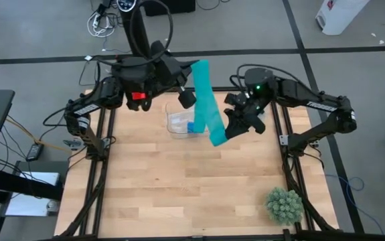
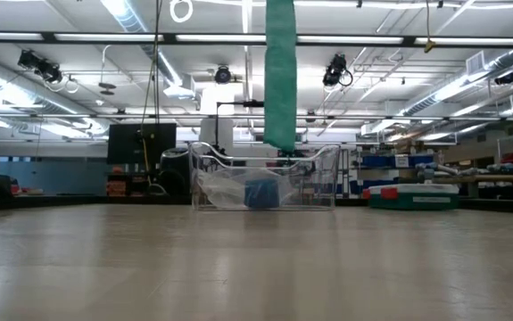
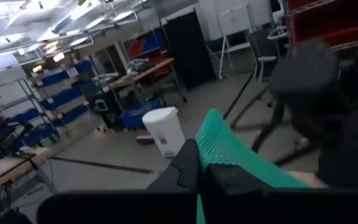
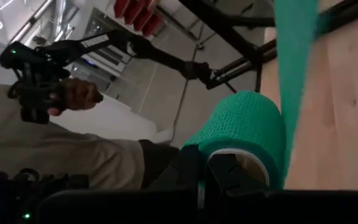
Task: Roll bandage
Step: Roll the sky blue bandage
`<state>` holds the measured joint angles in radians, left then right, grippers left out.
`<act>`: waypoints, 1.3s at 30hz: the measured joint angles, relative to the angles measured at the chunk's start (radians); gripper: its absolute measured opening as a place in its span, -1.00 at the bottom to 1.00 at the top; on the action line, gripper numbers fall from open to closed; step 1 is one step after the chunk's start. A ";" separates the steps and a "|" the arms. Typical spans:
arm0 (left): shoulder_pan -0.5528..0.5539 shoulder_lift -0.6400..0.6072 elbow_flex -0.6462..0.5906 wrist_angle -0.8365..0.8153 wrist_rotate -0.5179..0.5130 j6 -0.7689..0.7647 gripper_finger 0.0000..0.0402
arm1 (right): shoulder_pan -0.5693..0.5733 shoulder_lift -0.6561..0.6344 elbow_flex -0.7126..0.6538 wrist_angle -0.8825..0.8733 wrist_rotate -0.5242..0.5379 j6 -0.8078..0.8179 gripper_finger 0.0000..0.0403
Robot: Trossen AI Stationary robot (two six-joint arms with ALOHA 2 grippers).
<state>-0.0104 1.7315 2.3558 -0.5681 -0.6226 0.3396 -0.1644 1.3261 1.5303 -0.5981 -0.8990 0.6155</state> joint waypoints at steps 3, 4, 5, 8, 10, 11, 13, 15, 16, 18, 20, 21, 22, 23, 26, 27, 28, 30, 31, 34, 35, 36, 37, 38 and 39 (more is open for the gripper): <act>0.000 -0.009 0.000 0.025 -0.005 0.001 -0.98 | -0.011 -0.005 -0.041 0.014 -0.023 0.003 -1.00; 0.000 -0.015 0.000 0.035 -0.005 0.001 -0.98 | -0.015 -0.009 -0.052 0.024 -0.028 0.005 -1.00; -0.001 -0.019 0.000 0.042 -0.006 0.003 -0.98 | -0.019 -0.013 -0.065 0.032 -0.034 0.007 -1.00; -0.010 -0.036 0.000 0.062 -0.016 0.044 -0.98 | -0.028 -0.025 -0.101 0.090 -0.050 0.026 -1.00; -0.013 -0.043 0.000 0.064 -0.044 0.053 -0.98 | -0.035 -0.042 -0.129 0.135 -0.065 0.051 -1.00; -0.015 -0.051 -0.001 0.053 -0.051 0.053 -0.98 | -0.038 -0.051 -0.142 0.156 -0.067 0.061 -1.00; -0.018 -0.056 -0.001 0.044 -0.065 0.052 -0.98 | -0.041 -0.075 -0.172 0.214 -0.068 0.089 -1.00; -0.020 -0.069 -0.001 0.031 -0.078 0.054 -0.98 | -0.042 -0.096 -0.210 0.285 -0.067 0.135 -1.00; -0.022 -0.071 -0.001 0.028 -0.084 0.054 -0.98 | -0.042 -0.108 -0.227 0.320 -0.065 0.159 -1.00; -0.024 -0.074 0.000 0.021 -0.094 0.054 -0.98 | -0.042 -0.134 -0.266 0.368 -0.052 0.201 -1.00; -0.029 -0.073 0.000 0.023 -0.095 0.056 -0.98 | -0.042 -0.157 -0.301 0.386 -0.026 0.233 -1.00; -0.031 -0.072 -0.001 0.027 -0.094 0.065 -0.98 | -0.042 -0.170 -0.323 0.394 -0.007 0.246 -1.00; -0.035 -0.072 -0.001 0.028 -0.094 0.077 -0.98 | -0.042 -0.180 -0.346 0.403 0.007 0.263 -1.00; -0.038 -0.072 -0.001 0.030 -0.092 0.084 -0.98 | -0.042 -0.188 -0.365 0.420 0.015 0.279 -1.00; -0.039 -0.072 -0.001 0.032 -0.087 0.099 -0.98 | -0.042 -0.214 -0.414 0.514 0.014 0.342 -1.00; -0.039 -0.071 -0.001 0.030 -0.088 0.100 -0.98 | -0.040 -0.217 -0.421 0.548 0.011 0.362 -1.00; -0.038 -0.070 -0.001 0.025 -0.088 0.101 -0.98 | -0.034 -0.219 -0.423 0.576 0.008 0.377 -1.00; -0.036 -0.070 -0.001 0.024 -0.093 0.100 -0.98 | -0.013 -0.222 -0.423 0.638 0.006 0.382 -1.00; -0.035 -0.070 -0.001 0.023 -0.101 0.100 -0.98 | -0.002 -0.223 -0.423 0.682 0.005 0.381 -1.00; -0.030 -0.070 -0.001 0.022 -0.110 0.104 -0.98 | 0.018 -0.229 -0.423 0.773 -0.007 0.394 -1.00; -0.029 -0.070 0.000 0.014 -0.110 0.104 -0.98 | 0.027 -0.229 -0.423 0.797 -0.012 0.395 -1.00; -0.029 -0.070 -0.001 0.008 -0.113 0.103 -0.98 | 0.036 -0.232 -0.423 0.810 -0.012 0.393 -1.00; -0.029 -0.070 -0.001 0.007 -0.113 0.103 -0.98 | 0.045 -0.239 -0.423 0.809 -0.012 0.382 -1.00; -0.029 -0.070 -0.001 0.007 -0.113 0.103 -0.98 | 0.055 -0.243 -0.423 0.809 -0.014 0.363 -1.00; -0.029 -0.070 -0.001 0.008 -0.113 0.104 -0.98 | 0.062 -0.250 -0.423 0.811 -0.015 0.345 -1.00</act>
<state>-0.0392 1.6615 2.3550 -0.5601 -0.7356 0.4436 -0.1024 1.0762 1.1069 0.2130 -0.9140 0.9608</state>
